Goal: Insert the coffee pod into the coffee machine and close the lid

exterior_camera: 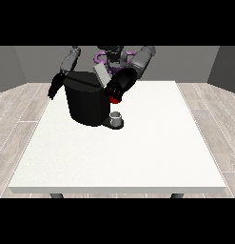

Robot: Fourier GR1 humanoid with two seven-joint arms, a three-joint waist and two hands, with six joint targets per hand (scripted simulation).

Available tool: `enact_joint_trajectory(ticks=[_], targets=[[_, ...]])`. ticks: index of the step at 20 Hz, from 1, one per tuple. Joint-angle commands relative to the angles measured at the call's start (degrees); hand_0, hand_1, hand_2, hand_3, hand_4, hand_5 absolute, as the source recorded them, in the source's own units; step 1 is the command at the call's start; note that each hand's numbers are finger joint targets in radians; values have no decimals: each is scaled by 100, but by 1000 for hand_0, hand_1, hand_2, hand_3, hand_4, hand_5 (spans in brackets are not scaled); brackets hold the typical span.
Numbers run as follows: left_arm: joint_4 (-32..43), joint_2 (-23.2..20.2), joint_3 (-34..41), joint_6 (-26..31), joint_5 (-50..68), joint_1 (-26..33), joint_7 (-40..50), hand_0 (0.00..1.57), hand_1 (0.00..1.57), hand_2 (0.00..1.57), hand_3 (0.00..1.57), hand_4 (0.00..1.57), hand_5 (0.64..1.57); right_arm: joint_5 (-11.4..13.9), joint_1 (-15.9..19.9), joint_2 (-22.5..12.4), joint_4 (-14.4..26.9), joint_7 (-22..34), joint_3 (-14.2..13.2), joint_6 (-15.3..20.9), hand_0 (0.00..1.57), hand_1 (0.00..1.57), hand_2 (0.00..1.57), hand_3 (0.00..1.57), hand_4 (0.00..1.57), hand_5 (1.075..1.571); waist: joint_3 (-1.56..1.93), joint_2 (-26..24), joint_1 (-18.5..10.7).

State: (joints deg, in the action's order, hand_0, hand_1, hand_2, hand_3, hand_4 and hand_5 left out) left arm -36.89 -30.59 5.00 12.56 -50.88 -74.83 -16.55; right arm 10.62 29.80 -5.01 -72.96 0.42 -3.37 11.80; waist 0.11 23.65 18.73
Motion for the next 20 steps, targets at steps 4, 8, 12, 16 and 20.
enact_joint_trajectory(ticks=[4, 8, 12, 16, 20], targets=[[138, 76, -62, -501, -263, 217, 69, 0, 0, 623, 490, 0, 1571, 84, -66, -47, -99, 170, 61, -14, 0, 0, 0, 0, 147, 1571, -11, -38, 107], [154, -86, 16, -436, -247, 43, -55, 0, 0, 526, 441, 0, 1571, 117, 49, 20, -86, 267, 51, 96, 0, 0, 0, 0, 0, 1571, -11, -41, 21], [143, 168, -86, -124, -256, 124, 181, 0, 0, 362, 253, 0, 1571, -29, -92, -28, 193, 61, -69, -35, 0, 0, 0, 0, 153, 1571, -8, -389, -185], [37, 383, -81, -1, -138, 366, 160, 0, 0, 0, 151, 0, 1571, -102, -216, -37, 515, -21, -307, 120, 0, 0, 0, 0, 0, 1571, -8, -666, -699], [55, 814, -64, 194, 14, 823, 405, 0, 0, 0, 0, 0, 1571, -152, -840, 41, 682, -131, -249, 8, 0, 0, 0, 0, 0, 1571, -8, -1400, -824]])
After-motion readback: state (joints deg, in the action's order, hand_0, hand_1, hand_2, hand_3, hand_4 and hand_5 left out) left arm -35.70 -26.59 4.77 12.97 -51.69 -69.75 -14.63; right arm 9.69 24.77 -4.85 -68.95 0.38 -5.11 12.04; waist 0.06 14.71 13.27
